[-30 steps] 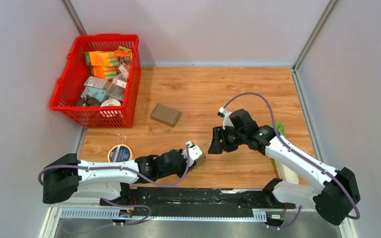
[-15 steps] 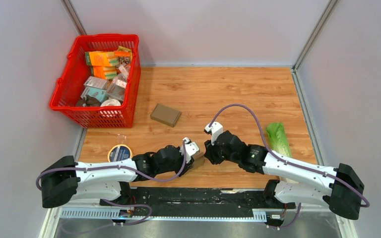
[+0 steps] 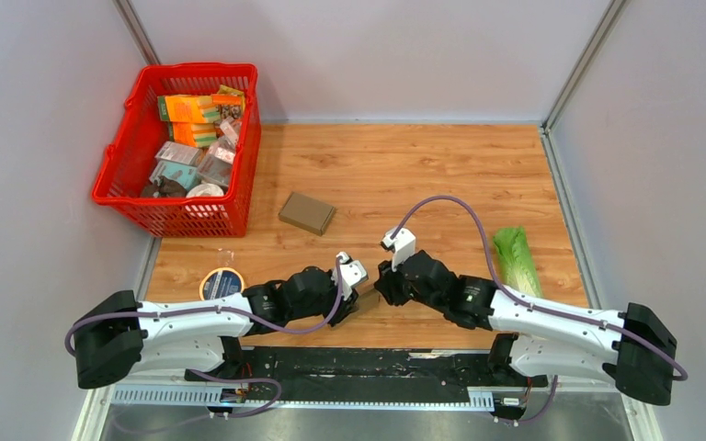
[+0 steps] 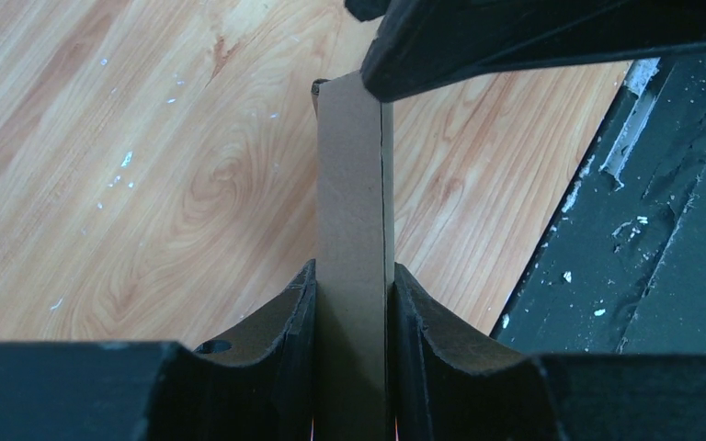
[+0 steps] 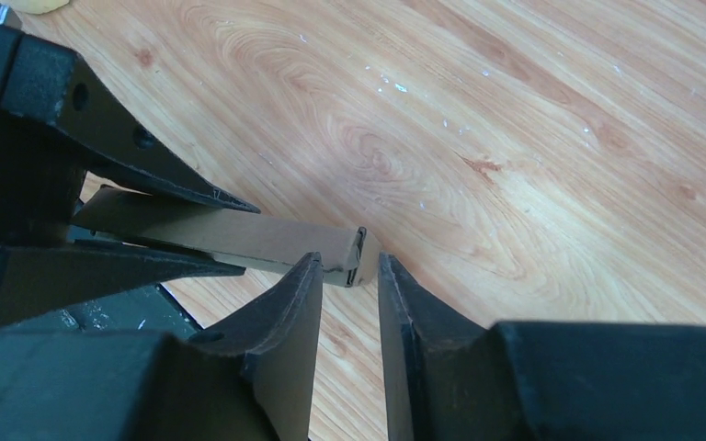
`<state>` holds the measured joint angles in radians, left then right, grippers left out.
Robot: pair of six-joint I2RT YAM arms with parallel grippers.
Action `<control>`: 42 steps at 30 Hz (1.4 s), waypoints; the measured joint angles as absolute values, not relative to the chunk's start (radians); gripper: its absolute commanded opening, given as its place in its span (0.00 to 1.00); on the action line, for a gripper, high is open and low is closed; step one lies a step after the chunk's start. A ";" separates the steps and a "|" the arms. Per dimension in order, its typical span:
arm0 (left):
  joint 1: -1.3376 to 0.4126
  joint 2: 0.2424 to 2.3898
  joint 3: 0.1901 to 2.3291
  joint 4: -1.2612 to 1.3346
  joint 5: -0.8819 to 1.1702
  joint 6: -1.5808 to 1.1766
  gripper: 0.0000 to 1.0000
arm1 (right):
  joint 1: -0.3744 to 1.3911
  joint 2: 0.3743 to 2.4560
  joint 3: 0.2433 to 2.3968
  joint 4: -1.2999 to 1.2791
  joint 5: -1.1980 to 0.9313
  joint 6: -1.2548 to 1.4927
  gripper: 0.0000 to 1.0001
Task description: Fold the paper box
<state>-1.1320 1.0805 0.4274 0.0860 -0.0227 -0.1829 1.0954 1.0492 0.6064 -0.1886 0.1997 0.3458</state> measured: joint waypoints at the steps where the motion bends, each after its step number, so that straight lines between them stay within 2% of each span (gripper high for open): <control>1: -1.131 1.081 0.427 0.087 -0.016 -0.185 0.23 | 1.099 1.036 0.598 -0.189 0.211 0.350 0.34; 7: -1.111 1.084 0.418 0.101 0.010 -0.195 0.22 | 1.102 0.985 0.560 -0.185 0.227 0.362 0.39; 19: -1.098 1.098 0.417 0.117 0.052 -0.220 0.20 | 1.103 1.049 0.521 -0.099 0.199 0.370 0.37; 25: -1.092 1.099 0.417 0.118 0.052 -0.226 0.18 | 1.103 1.073 0.516 -0.045 0.210 0.374 0.32; 29: -1.090 1.108 0.417 0.128 0.052 -0.227 0.17 | 1.106 1.079 0.507 -0.019 0.223 0.379 0.17; 33: -1.089 1.108 0.417 0.128 0.047 -0.229 0.15 | 1.108 1.090 0.507 -0.002 0.239 0.384 0.15; 34: -1.088 1.108 0.417 0.128 0.046 -0.230 0.14 | 1.108 1.090 0.507 -0.002 0.242 0.386 0.13; 36: -1.089 1.108 0.417 0.128 0.044 -0.229 0.14 | 1.108 1.090 0.507 -0.003 0.249 0.390 0.01; 42: -1.089 1.109 0.417 0.128 0.036 -0.228 0.12 | 1.108 1.088 0.512 -0.022 0.276 0.416 0.00</control>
<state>-1.0893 1.1091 0.4168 0.1284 0.0364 -0.2279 1.1084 1.0882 0.5117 -0.0216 0.2756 0.4160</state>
